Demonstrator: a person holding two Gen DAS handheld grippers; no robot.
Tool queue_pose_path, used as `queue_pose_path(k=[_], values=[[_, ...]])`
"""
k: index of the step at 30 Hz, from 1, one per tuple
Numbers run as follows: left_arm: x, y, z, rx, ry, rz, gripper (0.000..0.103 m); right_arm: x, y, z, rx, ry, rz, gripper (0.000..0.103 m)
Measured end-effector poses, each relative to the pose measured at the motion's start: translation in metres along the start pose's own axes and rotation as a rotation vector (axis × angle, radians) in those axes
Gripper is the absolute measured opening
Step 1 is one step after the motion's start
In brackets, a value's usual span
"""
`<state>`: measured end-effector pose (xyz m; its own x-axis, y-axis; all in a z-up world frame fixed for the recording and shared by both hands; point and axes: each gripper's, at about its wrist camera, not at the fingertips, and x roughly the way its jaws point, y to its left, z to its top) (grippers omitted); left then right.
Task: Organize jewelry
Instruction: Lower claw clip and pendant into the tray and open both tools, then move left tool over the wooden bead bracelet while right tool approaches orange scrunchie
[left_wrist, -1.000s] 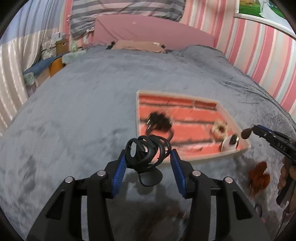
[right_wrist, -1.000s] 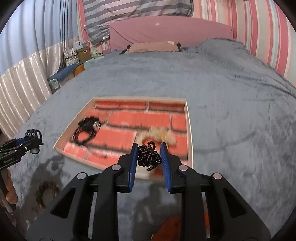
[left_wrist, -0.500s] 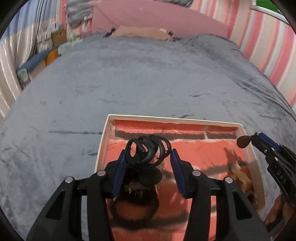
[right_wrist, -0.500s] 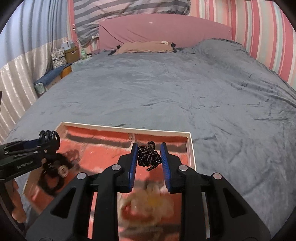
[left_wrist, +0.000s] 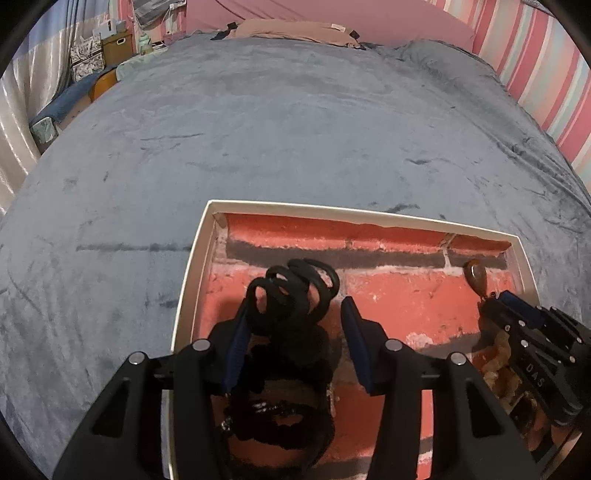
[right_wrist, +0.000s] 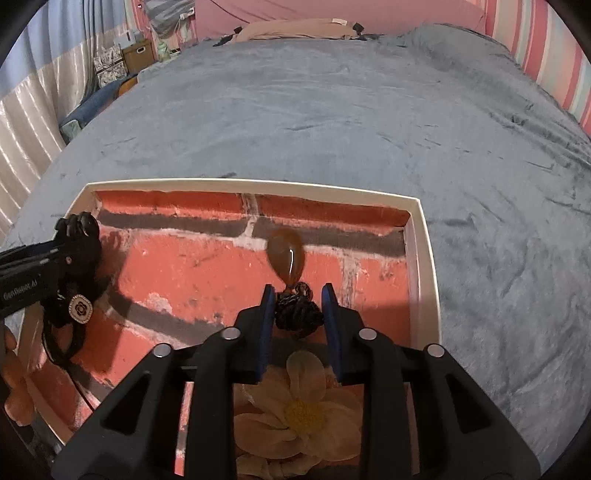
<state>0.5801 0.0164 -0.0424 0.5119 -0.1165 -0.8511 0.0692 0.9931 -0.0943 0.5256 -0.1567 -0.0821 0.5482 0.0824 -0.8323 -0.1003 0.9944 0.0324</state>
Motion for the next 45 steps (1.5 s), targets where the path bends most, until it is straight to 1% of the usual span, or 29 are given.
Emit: queue_pose_path(k=[1,2,5,7,9,11,13,17,21,22,24,26,30,35,40,43,45], values=[[-0.003,-0.001,-0.001,0.013,-0.004,0.006,0.06,-0.003,0.001,0.0,-0.005,-0.004,-0.002,0.048],[-0.007,-0.002,-0.002,0.022,-0.014,0.014,0.067,-0.006,0.001,0.001,-0.011,-0.009,-0.006,0.054],[-0.026,-0.004,-0.011,0.052,-0.067,0.022,0.067,-0.025,-0.002,-0.001,-0.006,-0.035,0.017,0.056],[-0.044,-0.004,-0.016,0.056,-0.098,0.014,0.067,-0.046,-0.007,-0.005,0.015,-0.067,0.046,0.057],[-0.066,-0.006,-0.027,0.074,-0.144,0.002,0.068,-0.073,-0.014,-0.013,0.028,-0.109,0.061,0.063],[-0.089,-0.007,-0.039,0.092,-0.191,0.004,0.074,-0.098,-0.02,-0.023,0.032,-0.15,0.055,0.067],[-0.117,-0.007,-0.055,0.107,-0.232,-0.008,0.075,-0.119,-0.027,-0.035,0.033,-0.171,0.043,0.068],[-0.161,-0.003,-0.082,0.116,-0.274,-0.033,0.082,-0.157,-0.038,-0.063,0.031,-0.197,0.023,0.069],[-0.196,0.005,-0.115,0.12,-0.31,-0.023,0.083,-0.185,-0.044,-0.096,0.041,-0.212,0.001,0.069],[-0.2,0.006,-0.119,0.116,-0.315,-0.018,0.083,-0.191,-0.043,-0.106,0.041,-0.218,-0.006,0.069],[-0.212,0.015,-0.139,0.096,-0.323,-0.016,0.083,-0.203,-0.042,-0.126,0.033,-0.233,-0.033,0.069],[-0.22,0.023,-0.159,0.077,-0.322,-0.021,0.083,-0.212,-0.041,-0.148,0.035,-0.242,-0.037,0.069],[-0.221,0.042,-0.192,0.036,-0.299,-0.01,0.083,-0.22,-0.039,-0.189,0.054,-0.238,-0.039,0.069],[-0.219,0.06,-0.23,0.002,-0.285,0.009,0.083,-0.217,-0.047,-0.232,0.088,-0.207,-0.052,0.069],[-0.21,0.068,-0.253,-0.004,-0.27,0.04,0.083,-0.208,-0.061,-0.253,0.137,-0.184,-0.078,0.069],[-0.201,0.074,-0.261,-0.029,-0.243,0.038,0.083,-0.209,-0.067,-0.259,0.16,-0.194,-0.085,0.067],[-0.198,0.076,-0.265,-0.034,-0.244,0.043,0.083,-0.213,-0.069,-0.264,0.169,-0.205,-0.088,0.067]])
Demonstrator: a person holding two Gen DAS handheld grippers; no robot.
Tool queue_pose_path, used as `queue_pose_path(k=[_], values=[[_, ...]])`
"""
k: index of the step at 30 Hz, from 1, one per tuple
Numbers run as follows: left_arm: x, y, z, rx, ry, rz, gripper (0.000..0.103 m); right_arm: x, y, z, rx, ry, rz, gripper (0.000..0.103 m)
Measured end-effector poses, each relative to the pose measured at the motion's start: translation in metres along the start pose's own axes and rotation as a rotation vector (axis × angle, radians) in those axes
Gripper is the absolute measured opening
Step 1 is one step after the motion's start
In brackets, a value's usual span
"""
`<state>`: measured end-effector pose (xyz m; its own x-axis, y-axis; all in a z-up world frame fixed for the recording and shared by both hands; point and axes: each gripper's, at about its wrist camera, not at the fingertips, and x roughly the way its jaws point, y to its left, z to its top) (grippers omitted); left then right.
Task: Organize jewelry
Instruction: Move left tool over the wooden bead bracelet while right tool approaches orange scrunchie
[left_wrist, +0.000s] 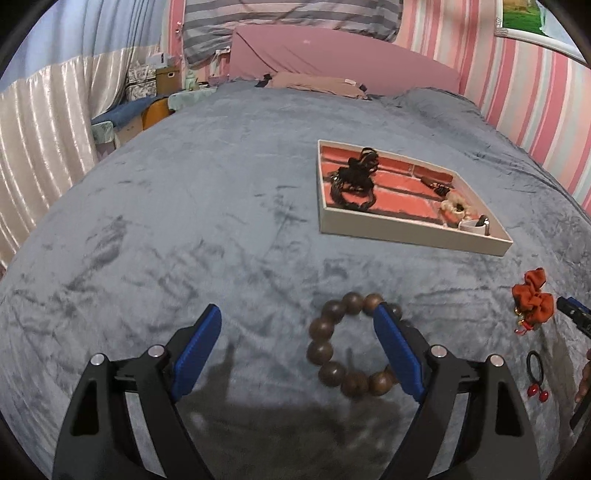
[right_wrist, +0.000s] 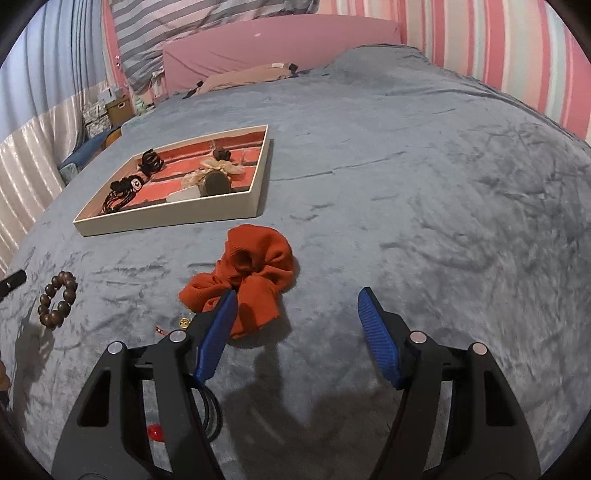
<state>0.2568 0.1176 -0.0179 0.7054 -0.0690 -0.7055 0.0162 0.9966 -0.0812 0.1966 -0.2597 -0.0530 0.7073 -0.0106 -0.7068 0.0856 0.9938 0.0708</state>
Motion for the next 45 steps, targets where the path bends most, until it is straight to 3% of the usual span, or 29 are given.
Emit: queue_pose_path(k=[14,25,29,37,45], values=[[0.004,0.0,-0.015,0.01,0.006,-0.004,0.083,-0.003,0.001,-0.012,0.014,-0.009,0.002,0.064],[0.027,-0.006,-0.01,0.009,0.048,-0.052,0.083,0.022,0.013,0.015,-0.013,-0.013,0.001,0.059],[0.035,-0.007,-0.008,0.018,0.062,-0.046,0.082,0.041,0.013,0.023,-0.027,0.013,-0.023,0.051],[0.044,-0.007,-0.013,0.026,0.08,-0.056,0.082,0.048,0.008,0.023,-0.015,0.019,0.005,0.051],[0.053,-0.005,-0.014,0.018,0.11,-0.068,0.07,0.054,0.004,0.016,-0.004,0.048,0.014,0.051]])
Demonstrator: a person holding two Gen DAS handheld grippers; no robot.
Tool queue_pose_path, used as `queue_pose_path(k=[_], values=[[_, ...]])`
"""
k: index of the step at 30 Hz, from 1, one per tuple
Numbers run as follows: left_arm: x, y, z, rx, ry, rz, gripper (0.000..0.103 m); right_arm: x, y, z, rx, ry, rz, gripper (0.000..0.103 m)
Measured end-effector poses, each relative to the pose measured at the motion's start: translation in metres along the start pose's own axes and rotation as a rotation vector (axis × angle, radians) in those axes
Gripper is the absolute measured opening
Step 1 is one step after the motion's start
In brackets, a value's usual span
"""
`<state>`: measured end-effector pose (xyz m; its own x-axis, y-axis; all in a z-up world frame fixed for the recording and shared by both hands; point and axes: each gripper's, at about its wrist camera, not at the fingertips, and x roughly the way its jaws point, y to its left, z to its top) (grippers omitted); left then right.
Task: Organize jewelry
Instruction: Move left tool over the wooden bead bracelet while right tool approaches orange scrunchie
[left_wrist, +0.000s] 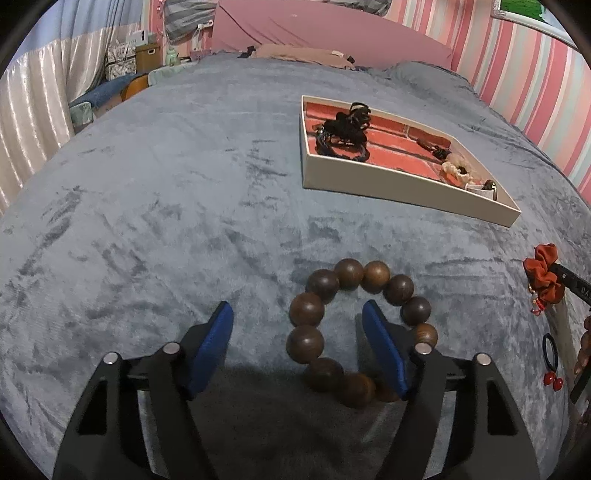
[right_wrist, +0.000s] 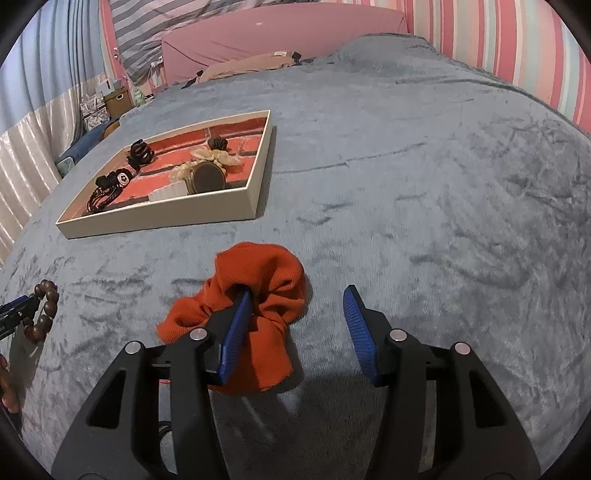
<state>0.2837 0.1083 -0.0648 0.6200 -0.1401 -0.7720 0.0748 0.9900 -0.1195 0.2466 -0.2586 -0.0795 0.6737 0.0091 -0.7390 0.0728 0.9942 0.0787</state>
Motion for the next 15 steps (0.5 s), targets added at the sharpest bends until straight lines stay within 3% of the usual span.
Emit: queue_pose_path(k=[9,15], values=[[-0.002,0.001,-0.001,0.003,-0.001,0.001,0.07,-0.004,-0.001,-0.001,0.005,-0.009,0.0,0.051],[-0.002,-0.001,-0.001,0.01,-0.002,0.006,0.07,-0.033,0.006,-0.014,-0.01,-0.048,0.019,0.051]])
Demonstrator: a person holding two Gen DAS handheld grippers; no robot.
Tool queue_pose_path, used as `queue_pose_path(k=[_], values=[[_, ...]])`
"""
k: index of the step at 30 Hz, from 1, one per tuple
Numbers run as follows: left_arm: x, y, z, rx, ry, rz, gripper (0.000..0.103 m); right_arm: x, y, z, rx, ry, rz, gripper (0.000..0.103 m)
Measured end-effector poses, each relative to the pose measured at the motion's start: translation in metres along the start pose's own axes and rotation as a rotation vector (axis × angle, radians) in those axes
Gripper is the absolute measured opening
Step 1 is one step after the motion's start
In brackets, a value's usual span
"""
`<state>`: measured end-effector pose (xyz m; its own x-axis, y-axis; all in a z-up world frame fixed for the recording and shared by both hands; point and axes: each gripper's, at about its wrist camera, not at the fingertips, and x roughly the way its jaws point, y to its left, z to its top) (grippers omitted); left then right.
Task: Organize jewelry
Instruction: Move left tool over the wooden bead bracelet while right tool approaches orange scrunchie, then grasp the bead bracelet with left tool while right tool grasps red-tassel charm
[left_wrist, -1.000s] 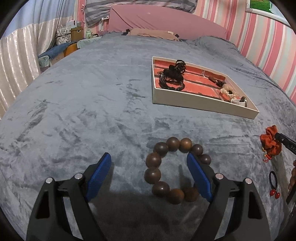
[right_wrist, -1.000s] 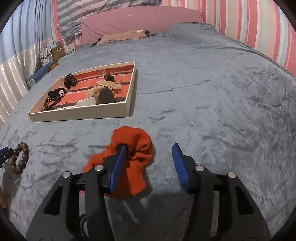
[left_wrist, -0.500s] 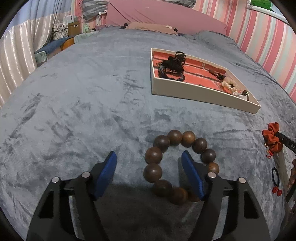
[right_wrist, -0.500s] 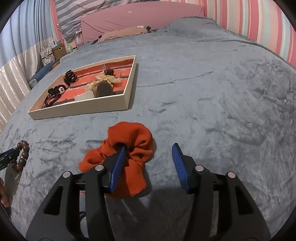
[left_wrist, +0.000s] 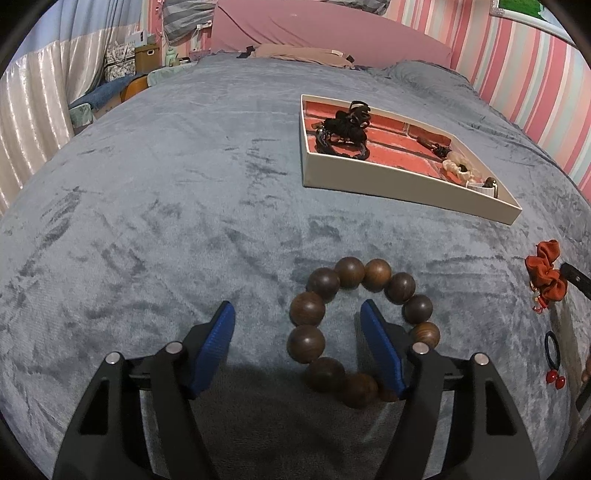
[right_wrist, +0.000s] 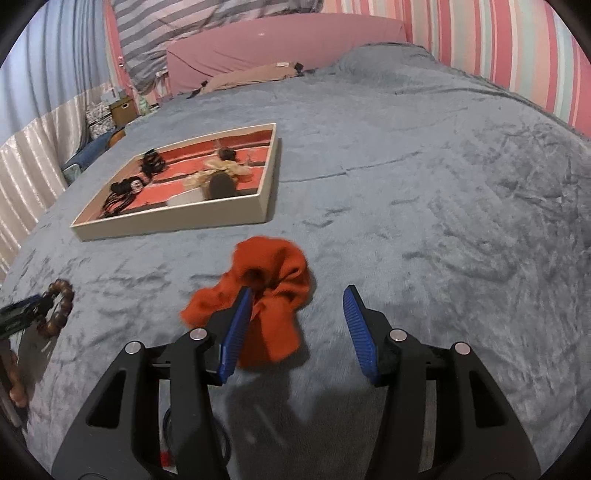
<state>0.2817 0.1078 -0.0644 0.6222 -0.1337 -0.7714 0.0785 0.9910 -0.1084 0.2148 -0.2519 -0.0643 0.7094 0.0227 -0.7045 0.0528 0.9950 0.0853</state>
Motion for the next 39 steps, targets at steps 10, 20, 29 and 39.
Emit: queue_pose_path(k=[10,20,29,39], values=[[0.002,-0.001,-0.001,0.004,-0.003,0.004,0.068,-0.014,0.011,-0.036,-0.011,0.034,0.017,0.051],[0.002,0.002,-0.002,0.005,-0.002,0.006,0.066,-0.014,0.01,-0.042,0.015,0.048,0.036,0.051],[0.003,0.002,-0.003,0.01,-0.002,0.007,0.066,0.016,0.03,-0.027,-0.001,0.086,0.064,0.051],[0.006,0.006,-0.001,0.001,0.002,0.005,0.053,0.03,0.031,-0.025,-0.023,0.125,0.063,0.009]])
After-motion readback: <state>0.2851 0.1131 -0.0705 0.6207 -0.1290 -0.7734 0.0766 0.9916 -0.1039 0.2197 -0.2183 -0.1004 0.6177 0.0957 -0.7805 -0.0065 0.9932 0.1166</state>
